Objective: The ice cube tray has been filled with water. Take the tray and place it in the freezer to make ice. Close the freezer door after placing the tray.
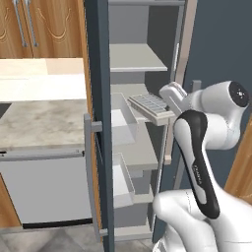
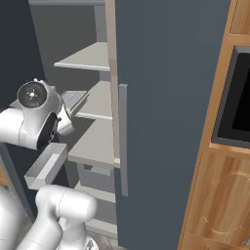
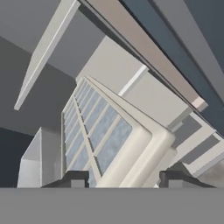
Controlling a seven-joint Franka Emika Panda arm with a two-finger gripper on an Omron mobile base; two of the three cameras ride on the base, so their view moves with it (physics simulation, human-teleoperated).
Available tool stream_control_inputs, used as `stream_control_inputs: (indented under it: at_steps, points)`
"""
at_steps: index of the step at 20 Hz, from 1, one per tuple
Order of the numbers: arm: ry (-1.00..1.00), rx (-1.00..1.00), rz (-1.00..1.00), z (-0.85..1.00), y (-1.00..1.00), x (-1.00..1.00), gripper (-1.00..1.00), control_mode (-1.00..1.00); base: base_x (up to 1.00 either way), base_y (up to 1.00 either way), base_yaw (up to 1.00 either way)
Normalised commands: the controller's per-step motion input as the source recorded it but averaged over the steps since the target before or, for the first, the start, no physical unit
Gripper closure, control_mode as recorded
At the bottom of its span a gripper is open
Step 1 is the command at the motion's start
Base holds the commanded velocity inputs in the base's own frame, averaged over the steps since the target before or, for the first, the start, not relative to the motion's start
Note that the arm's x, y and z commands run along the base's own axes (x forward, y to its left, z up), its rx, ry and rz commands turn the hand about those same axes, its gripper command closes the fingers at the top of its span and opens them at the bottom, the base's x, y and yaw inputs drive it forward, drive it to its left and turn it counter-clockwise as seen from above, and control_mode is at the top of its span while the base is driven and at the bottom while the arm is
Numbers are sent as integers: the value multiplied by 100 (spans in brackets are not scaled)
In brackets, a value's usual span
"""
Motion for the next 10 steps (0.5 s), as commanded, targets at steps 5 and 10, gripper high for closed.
stream_control_inputs:
  at_steps: [5,10]
  points:
    - [-3,0,0,43,10,0,100,-100,0,0,0]
    - [-1,0,0,44,0,3,100,-100,0,0,0]
